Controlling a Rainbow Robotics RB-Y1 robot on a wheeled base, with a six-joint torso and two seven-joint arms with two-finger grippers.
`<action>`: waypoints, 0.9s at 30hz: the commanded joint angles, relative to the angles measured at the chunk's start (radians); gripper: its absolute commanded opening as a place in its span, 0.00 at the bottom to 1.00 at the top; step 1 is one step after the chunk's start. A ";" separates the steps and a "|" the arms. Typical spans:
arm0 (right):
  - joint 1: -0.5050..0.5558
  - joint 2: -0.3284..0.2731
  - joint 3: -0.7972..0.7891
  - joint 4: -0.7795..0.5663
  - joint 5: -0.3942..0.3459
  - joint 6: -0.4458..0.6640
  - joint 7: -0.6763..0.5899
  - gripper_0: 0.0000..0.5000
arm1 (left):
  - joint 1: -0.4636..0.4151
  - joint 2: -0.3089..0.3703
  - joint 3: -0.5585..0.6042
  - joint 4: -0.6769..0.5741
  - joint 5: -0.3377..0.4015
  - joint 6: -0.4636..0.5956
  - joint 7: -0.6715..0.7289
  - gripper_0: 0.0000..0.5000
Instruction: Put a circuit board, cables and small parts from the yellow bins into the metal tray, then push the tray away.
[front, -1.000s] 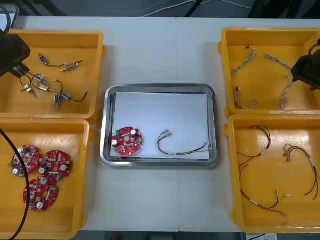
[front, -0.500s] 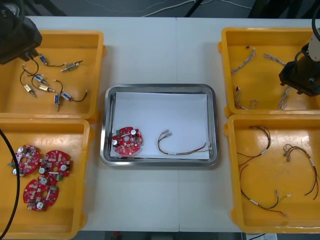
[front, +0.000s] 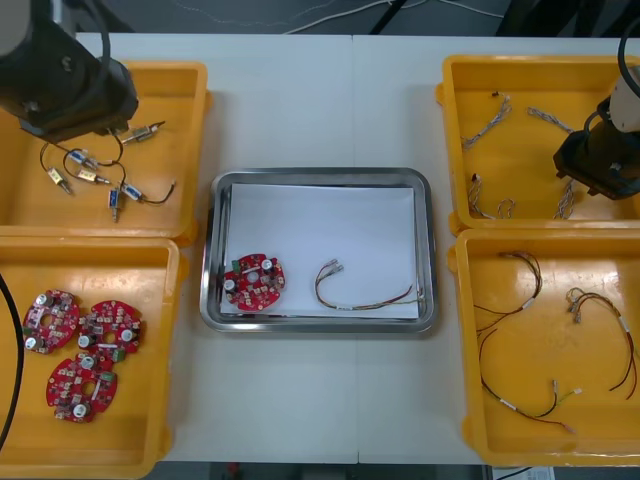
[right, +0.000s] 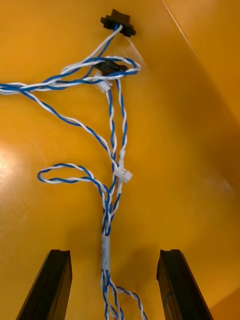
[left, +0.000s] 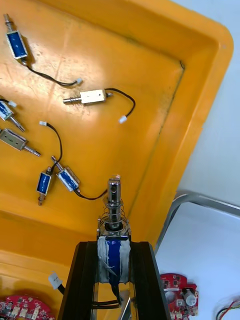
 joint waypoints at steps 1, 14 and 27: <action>-0.089 0.007 -0.003 0.061 -0.016 -0.006 -0.010 1.00 | 0.013 0.007 -0.091 -0.052 0.018 0.007 0.051 0.00; -0.115 0.010 -0.003 0.127 -0.054 -0.005 0.022 1.00 | 0.004 -0.051 -0.317 -0.055 0.024 0.007 0.154 0.00; -0.115 0.010 -0.001 0.164 -0.089 -0.005 0.034 1.00 | -0.053 -0.117 -0.476 0.040 0.041 -0.071 0.171 0.00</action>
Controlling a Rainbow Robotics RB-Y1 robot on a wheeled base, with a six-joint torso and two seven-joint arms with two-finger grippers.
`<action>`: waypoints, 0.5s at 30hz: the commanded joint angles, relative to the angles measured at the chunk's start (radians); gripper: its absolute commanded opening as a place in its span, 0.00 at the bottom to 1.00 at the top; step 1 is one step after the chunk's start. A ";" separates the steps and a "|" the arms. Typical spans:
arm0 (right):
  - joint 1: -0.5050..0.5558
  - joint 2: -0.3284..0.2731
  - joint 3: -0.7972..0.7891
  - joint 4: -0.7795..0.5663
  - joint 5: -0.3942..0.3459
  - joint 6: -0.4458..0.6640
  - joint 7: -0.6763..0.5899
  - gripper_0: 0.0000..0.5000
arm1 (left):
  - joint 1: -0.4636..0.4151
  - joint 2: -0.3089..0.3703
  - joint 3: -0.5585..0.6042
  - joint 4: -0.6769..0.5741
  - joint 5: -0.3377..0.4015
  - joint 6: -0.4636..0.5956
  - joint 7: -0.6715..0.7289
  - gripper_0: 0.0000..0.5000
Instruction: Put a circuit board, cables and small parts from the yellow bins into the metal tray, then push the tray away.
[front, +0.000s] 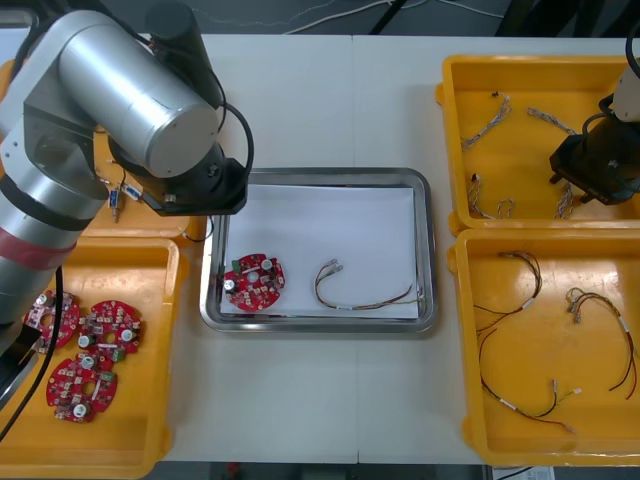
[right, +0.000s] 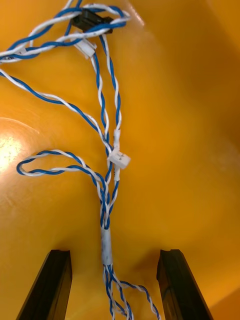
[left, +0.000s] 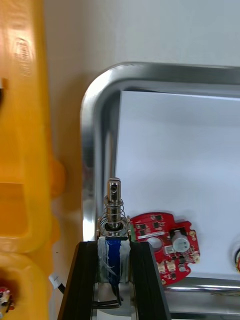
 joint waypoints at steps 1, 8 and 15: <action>-0.043 0.007 -0.001 0.010 -0.019 -0.005 0.031 1.00 | -0.063 -0.055 -0.050 0.058 0.010 -0.051 0.053 0.00; -0.041 0.007 0.002 0.011 -0.022 -0.009 0.031 1.00 | -0.083 -0.073 -0.090 0.127 0.001 -0.137 0.046 0.00; -0.040 0.007 0.002 0.010 -0.013 -0.032 0.032 1.00 | -0.089 -0.093 -0.118 0.196 -0.044 -0.190 0.027 0.00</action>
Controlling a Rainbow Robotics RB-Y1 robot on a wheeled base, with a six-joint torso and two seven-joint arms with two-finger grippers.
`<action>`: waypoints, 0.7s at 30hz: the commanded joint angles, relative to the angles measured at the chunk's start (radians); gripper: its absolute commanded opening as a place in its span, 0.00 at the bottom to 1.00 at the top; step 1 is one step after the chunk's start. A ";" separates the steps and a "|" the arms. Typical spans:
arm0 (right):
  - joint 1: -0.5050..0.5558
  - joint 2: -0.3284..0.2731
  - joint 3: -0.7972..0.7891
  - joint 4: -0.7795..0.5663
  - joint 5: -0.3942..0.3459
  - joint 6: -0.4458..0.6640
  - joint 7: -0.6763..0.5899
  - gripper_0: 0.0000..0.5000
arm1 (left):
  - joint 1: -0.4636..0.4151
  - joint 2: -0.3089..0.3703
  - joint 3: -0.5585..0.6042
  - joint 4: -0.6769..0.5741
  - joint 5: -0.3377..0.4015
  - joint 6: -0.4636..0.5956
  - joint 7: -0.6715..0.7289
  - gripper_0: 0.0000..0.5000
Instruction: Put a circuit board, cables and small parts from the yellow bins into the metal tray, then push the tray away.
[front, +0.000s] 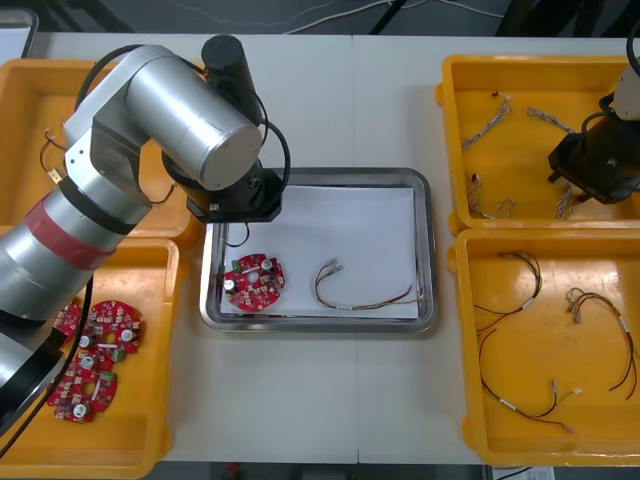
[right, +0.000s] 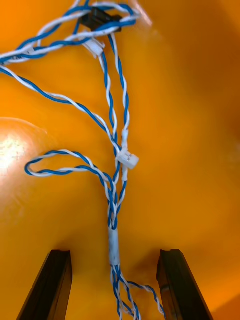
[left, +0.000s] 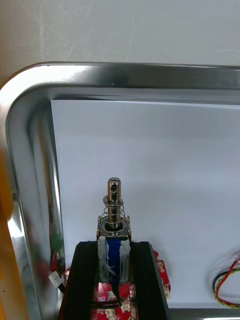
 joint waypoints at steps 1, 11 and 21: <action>-0.034 0.005 0.002 0.002 0.004 -0.021 0.029 1.00 | -0.051 -0.034 -0.029 0.032 -0.042 -0.032 0.023 0.00; -0.034 0.004 0.002 0.010 0.027 -0.024 0.026 0.70 | -0.052 -0.042 -0.046 0.070 -0.081 -0.092 -0.010 0.00; -0.034 -0.002 0.002 0.011 0.027 -0.004 0.029 0.00 | -0.051 -0.053 -0.046 0.110 -0.110 -0.121 -0.037 0.00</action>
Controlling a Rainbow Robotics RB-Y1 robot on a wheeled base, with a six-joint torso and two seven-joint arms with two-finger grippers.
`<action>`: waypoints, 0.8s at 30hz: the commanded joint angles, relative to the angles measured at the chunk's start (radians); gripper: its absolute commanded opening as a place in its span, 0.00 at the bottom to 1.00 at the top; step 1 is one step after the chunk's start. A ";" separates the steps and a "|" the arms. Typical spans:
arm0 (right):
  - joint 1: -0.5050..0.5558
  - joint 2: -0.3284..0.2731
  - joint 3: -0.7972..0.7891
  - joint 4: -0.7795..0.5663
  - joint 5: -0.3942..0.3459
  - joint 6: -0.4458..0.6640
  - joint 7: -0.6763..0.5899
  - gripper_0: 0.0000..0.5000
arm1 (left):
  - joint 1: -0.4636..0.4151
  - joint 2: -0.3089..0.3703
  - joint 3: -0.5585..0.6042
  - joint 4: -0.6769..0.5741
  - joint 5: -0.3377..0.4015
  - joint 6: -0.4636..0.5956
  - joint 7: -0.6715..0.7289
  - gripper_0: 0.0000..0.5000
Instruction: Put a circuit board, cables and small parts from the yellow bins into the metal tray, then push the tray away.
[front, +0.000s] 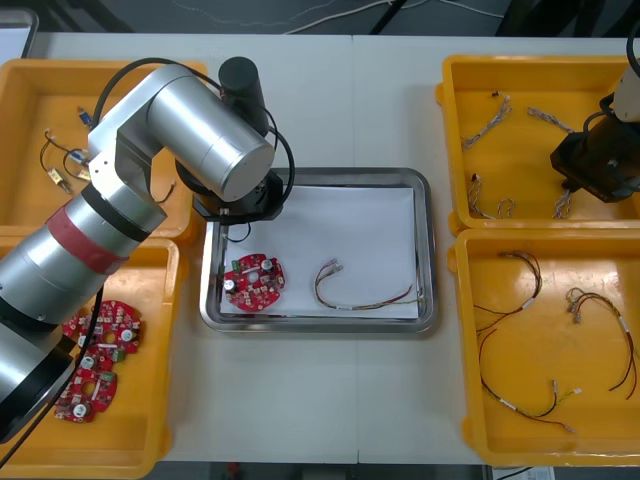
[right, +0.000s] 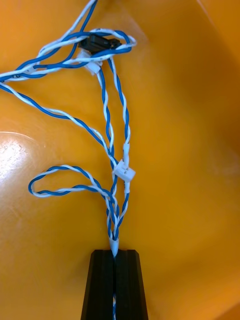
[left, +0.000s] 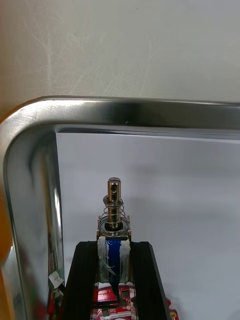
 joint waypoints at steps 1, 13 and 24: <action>-0.036 -0.005 0.002 0.006 0.010 0.013 0.029 0.00 | -0.049 -0.031 -0.014 0.032 -0.017 -0.038 -0.040 0.00; -0.036 -0.096 0.002 -0.089 -0.056 0.099 0.058 0.00 | -0.049 -0.039 -0.014 0.074 -0.037 -0.060 -0.055 0.00; -0.037 -0.148 0.002 -0.241 -0.030 0.269 0.086 0.00 | -0.049 -0.039 -0.014 0.077 -0.040 -0.063 -0.055 0.00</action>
